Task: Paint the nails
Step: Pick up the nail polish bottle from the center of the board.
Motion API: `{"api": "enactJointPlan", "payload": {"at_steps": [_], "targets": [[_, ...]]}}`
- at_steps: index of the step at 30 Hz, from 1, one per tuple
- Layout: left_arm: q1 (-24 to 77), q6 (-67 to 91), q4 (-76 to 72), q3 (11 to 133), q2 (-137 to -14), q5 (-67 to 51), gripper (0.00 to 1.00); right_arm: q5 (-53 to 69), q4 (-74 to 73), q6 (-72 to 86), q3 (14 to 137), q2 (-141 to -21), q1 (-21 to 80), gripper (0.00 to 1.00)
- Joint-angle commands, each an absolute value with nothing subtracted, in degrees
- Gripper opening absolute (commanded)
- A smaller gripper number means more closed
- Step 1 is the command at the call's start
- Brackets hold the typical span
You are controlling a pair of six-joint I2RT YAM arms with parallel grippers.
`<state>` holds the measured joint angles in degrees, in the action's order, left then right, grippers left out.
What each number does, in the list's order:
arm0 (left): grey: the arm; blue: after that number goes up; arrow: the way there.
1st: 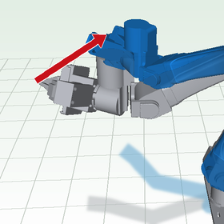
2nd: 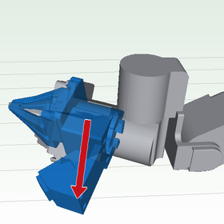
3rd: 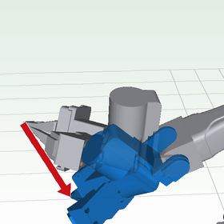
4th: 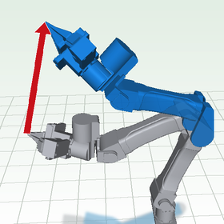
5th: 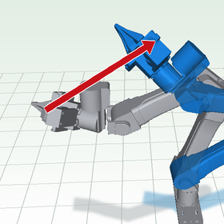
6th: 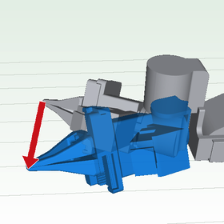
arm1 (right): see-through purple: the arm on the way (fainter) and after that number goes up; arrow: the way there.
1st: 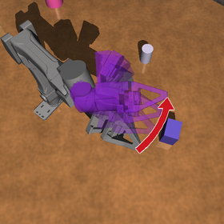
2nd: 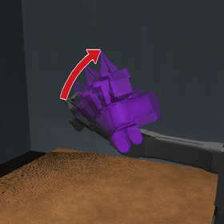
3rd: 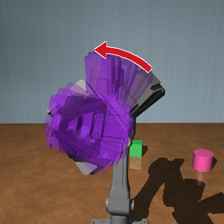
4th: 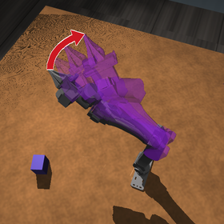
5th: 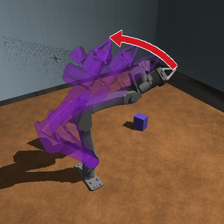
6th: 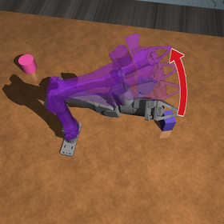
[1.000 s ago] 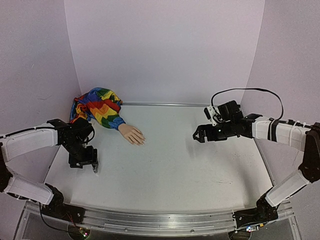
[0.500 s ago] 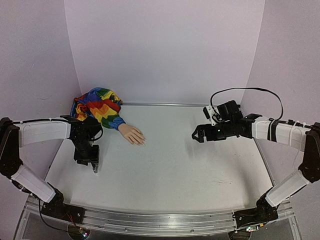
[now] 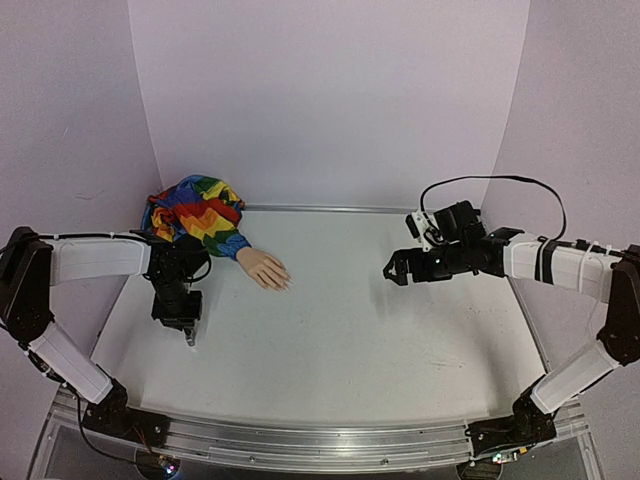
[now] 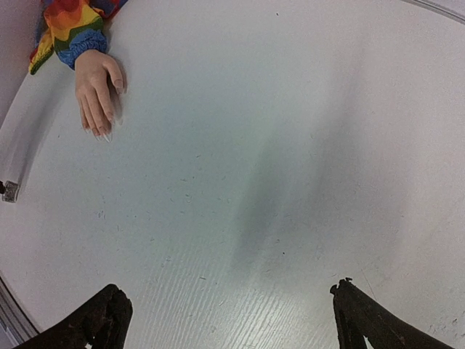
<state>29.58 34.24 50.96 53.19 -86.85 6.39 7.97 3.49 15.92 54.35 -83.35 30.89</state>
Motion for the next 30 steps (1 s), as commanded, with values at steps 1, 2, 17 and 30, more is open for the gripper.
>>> {"api": "enactJointPlan", "payload": {"at_steps": [1, 2, 17, 30], "targets": [[29.7, 33.3, 50.6, 55.2, -86.8, 7.4, 0.21, 9.1, 4.8, 15.3, 54.0, -82.0, 31.4, 0.98], [29.7, 33.2, 50.6, 55.2, -86.8, 7.2, 0.17, 9.5, 5.0, 15.1, 54.0, -82.1, 31.3, 0.98], [33.5, 16.9, 50.1, 62.5, -75.3, -16.7, 0.0, 38.3, 17.0, 9.7, 54.8, -89.0, 34.0, 0.98], [43.9, 5.8, 46.2, 71.5, -78.2, -36.8, 0.0, 59.5, 29.0, 9.4, 64.6, -101.2, 48.0, 0.79]]}}
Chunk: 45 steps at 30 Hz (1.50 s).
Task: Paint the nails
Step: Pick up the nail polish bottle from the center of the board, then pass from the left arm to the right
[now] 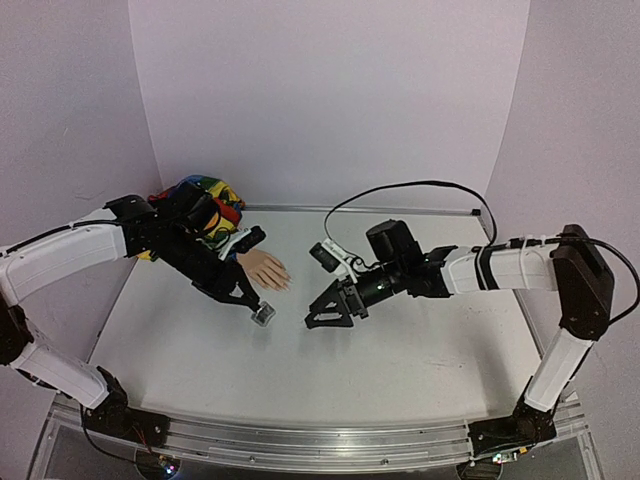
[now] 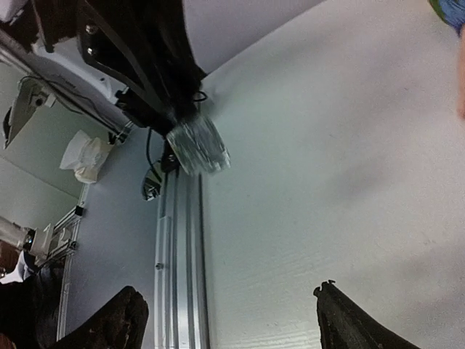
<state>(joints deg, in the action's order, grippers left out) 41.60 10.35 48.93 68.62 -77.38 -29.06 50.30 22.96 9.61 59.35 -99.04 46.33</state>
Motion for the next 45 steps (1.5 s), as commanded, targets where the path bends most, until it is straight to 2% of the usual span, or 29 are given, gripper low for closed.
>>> {"api": "enactJointPlan", "payload": {"at_steps": [1, 6, 18, 21, 26, 27, 30, 33, 37, 39, 42, 45], "targets": [[44.5, 5.7, 45.4, 71.3, -78.2, -37.4, 0.0, 60.3, 29.3, 9.6, 65.3, -101.8, 48.4, 0.77], [45.4, 5.9, 42.9, 70.4, -77.6, -39.3, 0.0, 63.0, 31.3, 11.1, 67.6, -104.7, 50.6, 0.7], [45.5, 7.8, 39.9, 69.3, -75.9, -39.8, 0.0, 64.2, 40.8, 16.9, 66.3, -105.4, 53.0, 0.42], [45.5, 8.3, 39.5, 68.7, -75.3, -39.7, 0.0, 64.5, 41.4, 17.2, 66.4, -105.6, 53.1, 0.33], [45.6, 8.8, 39.1, 67.9, -74.2, -39.5, 0.0, 64.3, 43.0, 18.2, 65.9, -105.4, 53.2, 0.1], [45.6, 8.9, 39.1, 67.9, -74.2, -39.4, 0.0, 64.1, 43.3, 18.5, 65.9, -105.3, 53.1, 0.02], [45.6, 10.7, 39.0, 68.1, -74.5, -37.2, 0.0, 61.5, 43.7, 18.7, 65.6, -104.9, 53.1, 0.0], [45.6, 18.2, 39.6, 69.4, -75.4, -28.4, 0.0, 48.5, 43.3, 16.4, 62.2, -101.8, 53.3, 0.0], [45.6, 38.1, 41.4, 71.4, -77.3, -15.6, 0.0, 8.7, 40.9, 4.7, 57.4, -96.5, 58.0, 0.0], [45.6, 44.9, 41.3, 71.6, -78.0, -13.6, 0.0, -3.2, 42.9, -1.6, 57.2, -96.8, 60.7, 0.0], [45.7, 48.8, 41.2, 72.9, -78.3, -11.3, 0.0, -7.9, 45.5, -4.3, 58.6, -98.3, 61.3, 0.0], [45.7, 48.9, 41.0, 74.2, -77.3, -10.6, 0.0, -6.3, 45.5, -5.3, 59.8, -98.5, 61.4, 0.0]]}}
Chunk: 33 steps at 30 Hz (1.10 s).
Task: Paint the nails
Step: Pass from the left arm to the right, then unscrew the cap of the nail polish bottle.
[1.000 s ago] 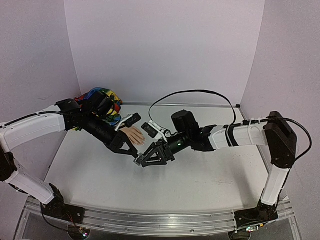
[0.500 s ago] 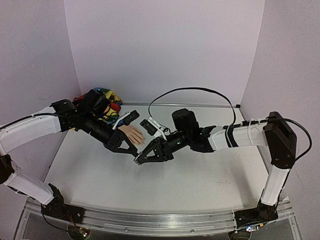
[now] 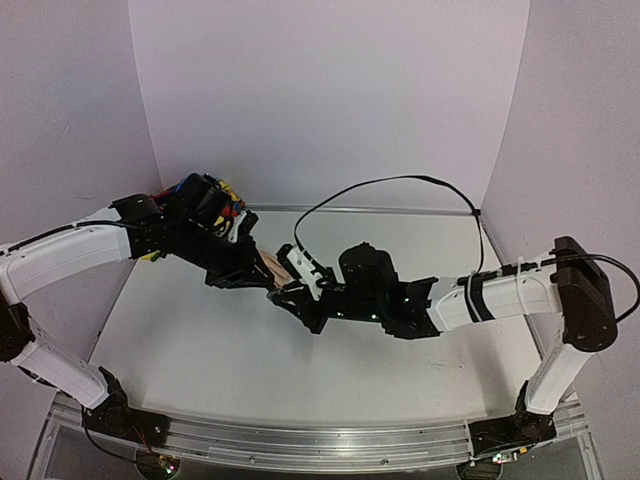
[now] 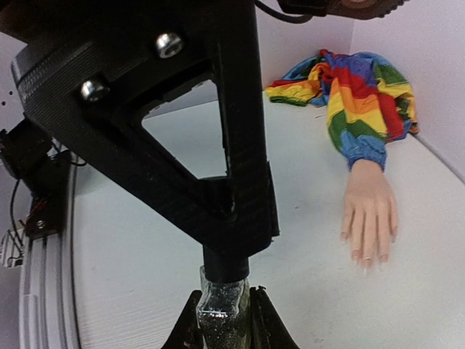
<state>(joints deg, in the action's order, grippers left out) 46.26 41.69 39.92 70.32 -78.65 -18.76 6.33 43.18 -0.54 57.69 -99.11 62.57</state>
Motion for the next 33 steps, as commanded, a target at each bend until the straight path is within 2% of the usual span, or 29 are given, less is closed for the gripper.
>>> {"api": "enactJointPlan", "payload": {"at_steps": [1, 2, 4, 5, 8, 10, 14, 17, 21, 27, 33], "targets": [[45.7, 48.5, 40.7, 74.2, -76.8, -11.0, 0.01, -4.8, 45.3, -5.1, 59.9, -98.1, 61.4, 0.0], [45.6, 48.0, 40.3, 74.1, -75.9, -11.3, 0.08, -2.8, 45.3, -4.5, 59.7, -97.6, 61.3, 0.0], [45.6, 46.3, 38.6, 72.6, -73.5, -11.7, 0.3, 3.6, 45.0, -2.5, 59.4, -96.4, 60.8, 0.0], [45.6, 45.5, 37.5, 71.3, -71.7, -11.6, 0.44, 7.6, 44.8, -0.8, 59.2, -95.9, 60.3, 0.0], [45.6, 43.0, 32.7, 65.8, -65.0, -11.5, 0.7, 17.0, 44.8, 5.5, 58.3, -93.6, 58.9, 0.0], [45.5, 41.0, 27.8, 61.5, -60.3, -12.5, 0.81, 23.6, 44.8, 9.8, 58.5, -92.8, 57.4, 0.0], [45.5, 38.3, 16.3, 53.5, -52.8, -15.7, 0.9, 38.1, 47.2, 20.7, 61.1, -94.3, 54.5, 0.0], [45.5, 37.3, 11.7, 51.1, -50.9, -17.9, 0.92, 44.1, 49.7, 27.5, 63.7, -96.2, 54.2, 0.0], [45.5, 36.5, 8.3, 51.6, -53.0, -22.4, 0.9, 47.6, 60.2, 36.8, 64.7, -98.6, 54.2, 0.0], [45.5, 37.0, 3.0, 51.8, -55.3, -27.9, 0.73, 51.0, 71.0, 46.4, 67.6, -103.6, 54.2, 0.0], [45.5, 37.6, 1.1, 50.8, -54.2, -27.9, 0.5, 51.9, 72.8, 47.0, 67.8, -105.1, 54.2, 0.0]]}}
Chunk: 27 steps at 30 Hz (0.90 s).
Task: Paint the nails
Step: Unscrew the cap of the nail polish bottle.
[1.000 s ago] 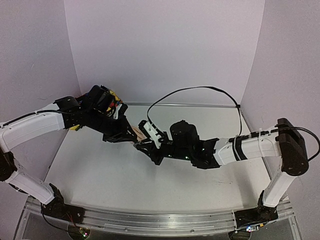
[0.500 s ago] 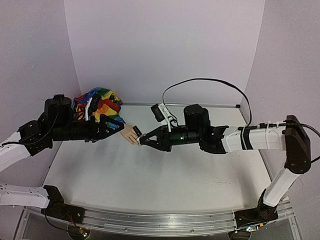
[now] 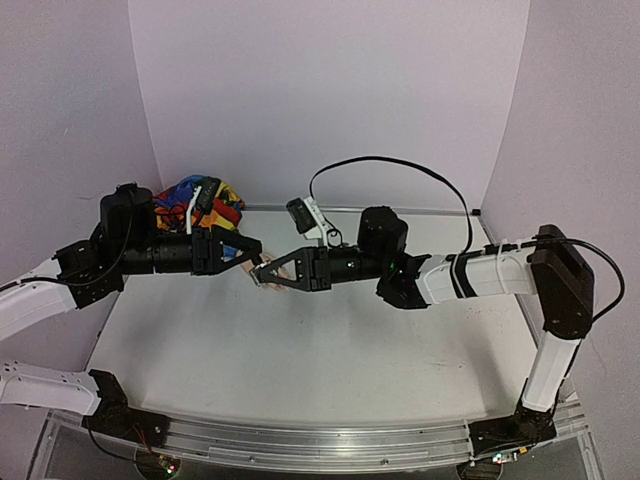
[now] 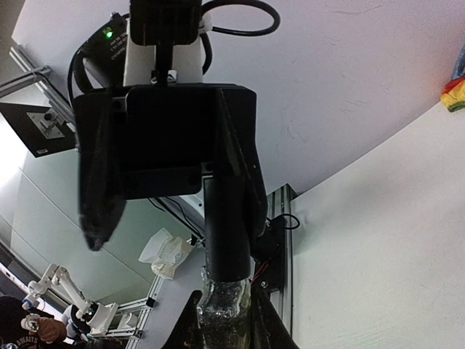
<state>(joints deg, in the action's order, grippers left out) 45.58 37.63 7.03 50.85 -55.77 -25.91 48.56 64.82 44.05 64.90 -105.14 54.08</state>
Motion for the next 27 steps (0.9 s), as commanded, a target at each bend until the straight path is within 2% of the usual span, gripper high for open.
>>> {"api": "enactJointPlan", "payload": {"at_steps": [1, 9, 13, 15, 17, 19, 20, 23, 27], "targets": [[45.5, 37.7, 1.1, 50.7, -54.3, -27.9, 0.46, 51.7, 73.0, 46.9, 67.7, -105.1, 54.2, 0.0], [45.5, 39.3, 1.1, 51.2, -57.1, -26.2, 0.2, 49.1, 72.0, 41.7, 67.2, -105.5, 54.2, 0.0], [45.5, 39.6, 2.6, 51.9, -57.8, -21.9, 0.03, 41.5, 62.1, 30.3, 65.8, -103.5, 54.5, 0.0], [45.6, 40.6, 4.2, 52.3, -57.9, -18.4, 0.0, 26.3, 51.9, 19.8, 64.7, -100.5, 56.4, 0.0], [45.9, 43.5, 9.6, 53.2, -58.0, -10.5, 0.0, -1.5, 45.5, 5.5, 64.4, -98.9, 62.4, 0.0], [46.3, 47.3, 18.6, 55.6, -59.0, -1.5, 0.0, -25.4, 47.2, -5.2, 66.1, -101.3, 68.0, 0.0], [46.3, 48.7, 21.7, 56.8, -59.8, 1.8, 0.0, -30.7, 49.2, -8.1, 66.9, -102.8, 68.9, 0.0], [46.3, 50.0, 23.4, 58.0, -61.1, 2.4, 0.0, -32.6, 52.3, -11.1, 67.7, -104.3, 69.3, 0.0], [46.3, 49.1, 23.3, 58.9, -60.8, -0.6, 0.01, -21.7, 51.9, -11.2, 66.1, -102.1, 69.3, 0.0]]}}
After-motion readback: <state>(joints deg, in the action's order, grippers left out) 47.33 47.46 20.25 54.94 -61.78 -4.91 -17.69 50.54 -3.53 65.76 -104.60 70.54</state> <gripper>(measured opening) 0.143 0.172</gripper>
